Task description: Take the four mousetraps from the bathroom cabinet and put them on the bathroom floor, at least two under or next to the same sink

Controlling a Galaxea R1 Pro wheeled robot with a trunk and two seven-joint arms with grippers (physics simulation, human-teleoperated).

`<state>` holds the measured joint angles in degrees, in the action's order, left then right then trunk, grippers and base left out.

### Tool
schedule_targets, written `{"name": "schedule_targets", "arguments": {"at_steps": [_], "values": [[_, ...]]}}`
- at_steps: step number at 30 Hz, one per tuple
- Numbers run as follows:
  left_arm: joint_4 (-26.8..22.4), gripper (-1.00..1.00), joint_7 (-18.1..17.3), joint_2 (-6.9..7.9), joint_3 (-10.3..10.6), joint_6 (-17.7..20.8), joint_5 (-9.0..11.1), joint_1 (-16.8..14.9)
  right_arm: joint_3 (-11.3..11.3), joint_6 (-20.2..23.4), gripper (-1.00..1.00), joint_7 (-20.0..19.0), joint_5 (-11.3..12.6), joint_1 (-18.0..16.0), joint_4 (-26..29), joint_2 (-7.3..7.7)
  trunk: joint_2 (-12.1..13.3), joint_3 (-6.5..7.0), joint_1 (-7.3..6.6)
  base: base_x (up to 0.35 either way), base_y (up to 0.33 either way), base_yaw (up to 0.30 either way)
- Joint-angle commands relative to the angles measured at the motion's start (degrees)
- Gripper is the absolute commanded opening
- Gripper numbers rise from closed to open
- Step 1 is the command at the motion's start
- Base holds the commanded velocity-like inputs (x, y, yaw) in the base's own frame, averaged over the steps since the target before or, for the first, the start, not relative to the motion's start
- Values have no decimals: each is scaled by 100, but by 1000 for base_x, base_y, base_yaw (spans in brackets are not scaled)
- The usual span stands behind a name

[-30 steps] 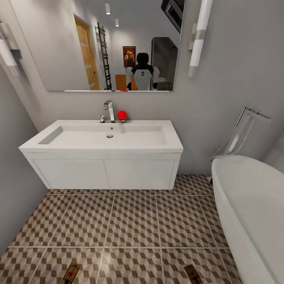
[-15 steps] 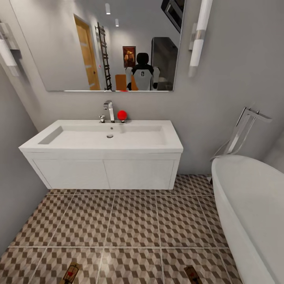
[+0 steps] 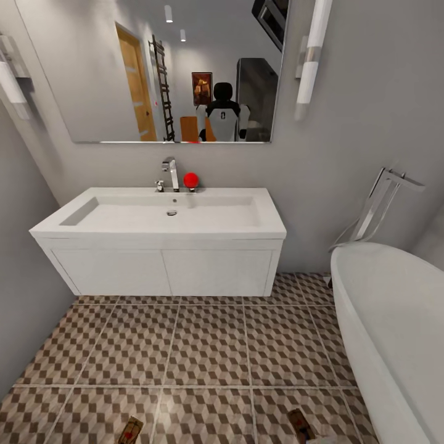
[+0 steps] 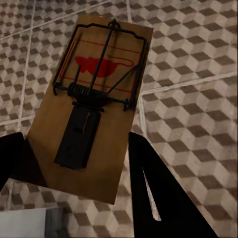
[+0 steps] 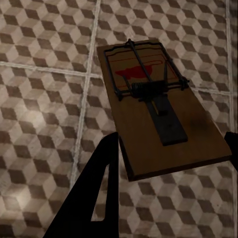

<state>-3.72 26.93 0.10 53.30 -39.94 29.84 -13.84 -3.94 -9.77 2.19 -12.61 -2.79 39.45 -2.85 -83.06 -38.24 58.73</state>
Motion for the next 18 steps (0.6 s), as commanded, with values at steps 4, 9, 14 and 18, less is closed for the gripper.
{"name": "schedule_targets", "arguments": {"at_steps": [4, 9, 14, 18], "values": [[-1163, -100, 165, 222, -29, 860, 28, -3, -3, 76, -100, 202, -74, -6, 454, -30, -2, -5, 0, 0, 0, 0], [-3326, -100, 490, 411, -1257, 2642, 2, -5, 20, 1116, -100, 317, -230, -52, 1604, -253, -2, -5, 0, 0, 0, 0], [-5601, -100, 516, 435, -2629, 5012, -251, -39, 270, 1938, -100, 332, -460, -580, 2301, -490, -2, -5, 0, 0, 0, 0], [-6573, -100, 498, 426, -3034, 6364, -690, -294, 361, 2537, -100, 334, -489, -1212, 2342, -617, -2, -5, 0, 0, 0, 0]]}}
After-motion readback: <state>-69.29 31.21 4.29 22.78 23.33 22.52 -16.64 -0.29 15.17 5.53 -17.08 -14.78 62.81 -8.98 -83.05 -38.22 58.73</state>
